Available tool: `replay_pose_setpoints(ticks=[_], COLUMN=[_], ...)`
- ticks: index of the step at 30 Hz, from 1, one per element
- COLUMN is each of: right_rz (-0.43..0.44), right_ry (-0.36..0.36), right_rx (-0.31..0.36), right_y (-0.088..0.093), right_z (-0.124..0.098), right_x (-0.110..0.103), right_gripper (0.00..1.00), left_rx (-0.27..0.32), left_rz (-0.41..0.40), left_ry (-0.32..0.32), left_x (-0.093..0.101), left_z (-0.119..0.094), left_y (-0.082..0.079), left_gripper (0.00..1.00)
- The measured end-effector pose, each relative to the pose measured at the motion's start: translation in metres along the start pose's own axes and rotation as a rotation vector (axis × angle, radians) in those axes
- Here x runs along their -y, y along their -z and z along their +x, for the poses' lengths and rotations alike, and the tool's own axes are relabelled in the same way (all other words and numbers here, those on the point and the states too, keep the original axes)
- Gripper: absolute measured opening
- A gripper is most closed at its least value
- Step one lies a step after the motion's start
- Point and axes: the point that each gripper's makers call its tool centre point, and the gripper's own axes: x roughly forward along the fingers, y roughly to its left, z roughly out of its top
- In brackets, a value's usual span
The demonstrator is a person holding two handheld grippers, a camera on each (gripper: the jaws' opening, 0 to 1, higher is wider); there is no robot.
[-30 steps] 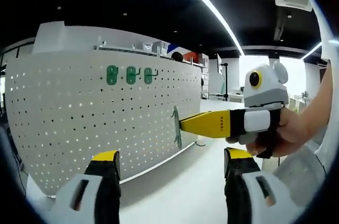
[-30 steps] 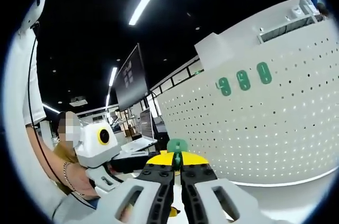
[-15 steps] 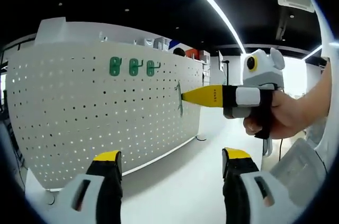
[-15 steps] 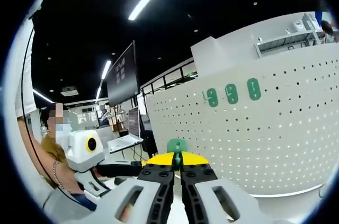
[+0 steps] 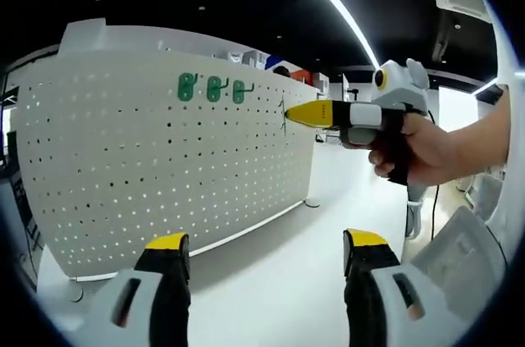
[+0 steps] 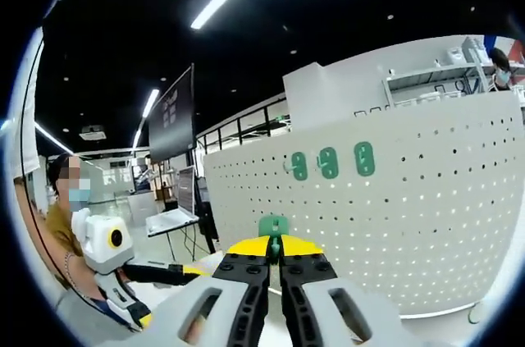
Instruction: Insert the hook assembly into the mounting plate slot until the hook locks in place.
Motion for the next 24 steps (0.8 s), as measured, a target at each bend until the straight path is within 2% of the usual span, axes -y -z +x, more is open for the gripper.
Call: replay_pose_setpoints(ticks=[17, 24], right_rz=[-0.047, -0.066], right_ry=[0.142, 0.176], right_rx=[0.014, 0.028], right_y=[-0.022, -0.033], right_z=[0.002, 0.009], right_x=[0.05, 0.063], right_gripper=[0.0, 0.0], left_rx=[0.015, 0.025], left_rz=[-0.007, -0.012], left_ry=[-0.038, -0.054], left_x=[-0.01, -0.012], left_z=[-0.013, -0.016], left_y=[0.001, 0.0], left_gripper=[0.77, 0.77])
